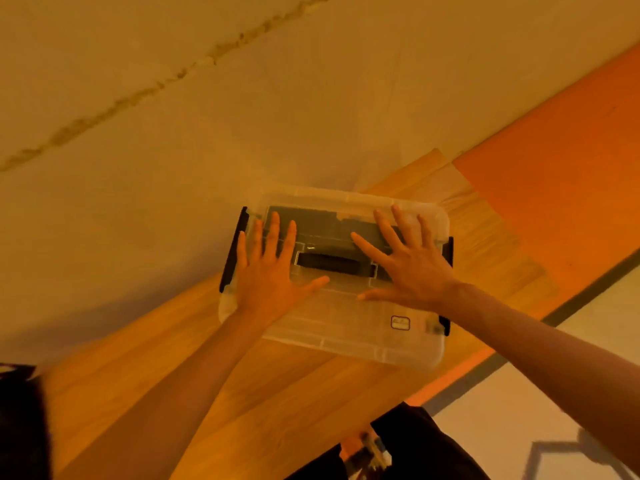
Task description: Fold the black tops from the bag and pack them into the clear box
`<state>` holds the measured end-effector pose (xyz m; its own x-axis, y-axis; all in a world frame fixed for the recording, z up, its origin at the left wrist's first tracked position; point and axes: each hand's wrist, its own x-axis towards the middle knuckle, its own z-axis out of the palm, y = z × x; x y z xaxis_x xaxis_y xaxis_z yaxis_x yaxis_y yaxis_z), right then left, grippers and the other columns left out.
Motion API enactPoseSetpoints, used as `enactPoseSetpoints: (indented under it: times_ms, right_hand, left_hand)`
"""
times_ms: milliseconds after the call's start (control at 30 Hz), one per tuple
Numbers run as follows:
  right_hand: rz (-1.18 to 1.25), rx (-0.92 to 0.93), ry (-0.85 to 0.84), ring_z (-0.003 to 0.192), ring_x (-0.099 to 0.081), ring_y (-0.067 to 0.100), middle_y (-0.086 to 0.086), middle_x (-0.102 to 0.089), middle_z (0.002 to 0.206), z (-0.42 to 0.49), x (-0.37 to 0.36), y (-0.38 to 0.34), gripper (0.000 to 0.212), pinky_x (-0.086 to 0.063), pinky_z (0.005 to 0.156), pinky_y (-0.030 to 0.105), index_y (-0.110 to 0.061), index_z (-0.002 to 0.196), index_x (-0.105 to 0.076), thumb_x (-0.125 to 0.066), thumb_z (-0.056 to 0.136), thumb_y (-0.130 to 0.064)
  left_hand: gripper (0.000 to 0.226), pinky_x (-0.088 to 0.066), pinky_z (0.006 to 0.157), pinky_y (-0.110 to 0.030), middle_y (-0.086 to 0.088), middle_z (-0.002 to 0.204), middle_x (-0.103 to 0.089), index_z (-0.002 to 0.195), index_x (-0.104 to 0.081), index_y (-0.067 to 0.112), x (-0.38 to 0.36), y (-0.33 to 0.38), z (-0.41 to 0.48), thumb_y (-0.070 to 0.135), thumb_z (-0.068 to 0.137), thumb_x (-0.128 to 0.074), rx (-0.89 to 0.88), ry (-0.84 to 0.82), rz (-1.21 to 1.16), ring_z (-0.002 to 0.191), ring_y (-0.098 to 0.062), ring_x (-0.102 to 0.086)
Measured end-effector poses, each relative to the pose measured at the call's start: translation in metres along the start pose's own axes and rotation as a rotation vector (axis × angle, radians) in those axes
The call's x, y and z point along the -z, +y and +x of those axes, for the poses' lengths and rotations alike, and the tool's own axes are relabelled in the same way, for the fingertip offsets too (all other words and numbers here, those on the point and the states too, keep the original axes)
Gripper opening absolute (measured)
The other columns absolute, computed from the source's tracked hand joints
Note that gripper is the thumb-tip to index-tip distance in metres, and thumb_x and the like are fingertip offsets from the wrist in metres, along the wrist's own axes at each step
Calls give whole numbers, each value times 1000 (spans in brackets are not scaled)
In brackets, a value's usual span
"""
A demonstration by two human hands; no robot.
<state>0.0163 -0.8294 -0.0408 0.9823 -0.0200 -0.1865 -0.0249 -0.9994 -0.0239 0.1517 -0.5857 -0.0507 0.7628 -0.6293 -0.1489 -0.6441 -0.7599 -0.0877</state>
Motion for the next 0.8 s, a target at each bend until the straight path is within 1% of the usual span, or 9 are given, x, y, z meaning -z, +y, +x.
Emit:
enactPoseSetpoints:
  times_ms: [100, 200, 267, 333, 467, 533, 667, 733, 800]
  right_hand:
    - [-103, 204, -11, 152, 8, 47, 17, 3, 168, 38, 7, 14, 105, -8, 116, 71, -41, 159, 4, -4, 72, -99]
    - [-175, 376, -24, 152, 5, 47, 16, 0, 168, 73, 16, 13, 109, -10, 116, 70, -40, 159, 3, -7, 70, -101]
    - [-209, 463, -38, 152, 3, 47, 15, -2, 168, 89, 21, 6, 110, -11, 116, 69, -40, 160, 2, -10, 69, -102]
    - [-217, 503, -44, 152, 6, 45, 12, 3, 168, 99, 23, -1, 108, -7, 117, 69, -41, 159, 5, -8, 71, -101]
    - [-81, 378, -43, 153, 12, 38, 8, 3, 169, 94, 20, -24, 93, 2, 116, 71, -43, 158, 6, -1, 80, -93]
    - [-47, 297, -36, 154, 12, 36, 9, 5, 169, 84, 14, -40, 95, 1, 115, 71, -38, 159, 4, -1, 81, -93]
    - [-75, 214, -38, 154, 11, 36, 10, 6, 168, 77, 12, -52, 97, 0, 115, 72, -35, 160, 3, -4, 82, -92]
    - [-47, 215, -79, 154, 11, 35, 9, 5, 169, 76, 17, -52, 98, 2, 116, 70, -36, 161, 1, -2, 81, -93]
    - [43, 204, -120, 155, 8, 33, 8, 0, 169, 77, 28, -55, 101, -1, 119, 66, -37, 161, -6, 0, 78, -94]
  left_hand:
    - [118, 1, 123, -61, -16, 170, 6, 163, -5, 20, -3, 6, -26, 97, 75, 0, 161, -9, -40, 155, -40, 6]
    - [115, -4, 124, -59, -22, 168, -3, 162, -18, 12, -6, 8, -51, 94, 81, -11, 257, 17, -87, 156, -40, 2]
    - [114, -6, 125, -59, -24, 168, -5, 161, -20, 10, -8, 9, -64, 92, 83, -13, 312, 8, -94, 156, -41, -1]
    - [113, -7, 125, -58, -25, 167, -7, 161, -22, 9, -9, 10, -72, 91, 83, -13, 357, 1, -92, 155, -42, -3]
    - [115, -10, 124, -58, -31, 164, -10, 159, -26, 5, -6, 5, -72, 90, 82, -23, 344, -8, -62, 155, -43, -4]
    - [113, -8, 125, -58, -27, 166, -7, 161, -23, 9, -6, 1, -69, 90, 82, -27, 300, 10, -72, 156, -40, 0]
    - [107, -7, 125, -55, -16, 169, 3, 163, -11, 20, -8, -3, -64, 91, 84, -25, 260, 2, -96, 157, -32, 7]
    - [107, -6, 125, -55, -16, 170, 4, 163, -10, 21, -5, -2, -65, 91, 84, -22, 254, -31, -117, 157, -32, 8]
    - [106, -7, 126, -54, -16, 170, -1, 163, -16, 22, 8, -3, -64, 91, 82, -20, 269, -74, -152, 157, -32, 4]
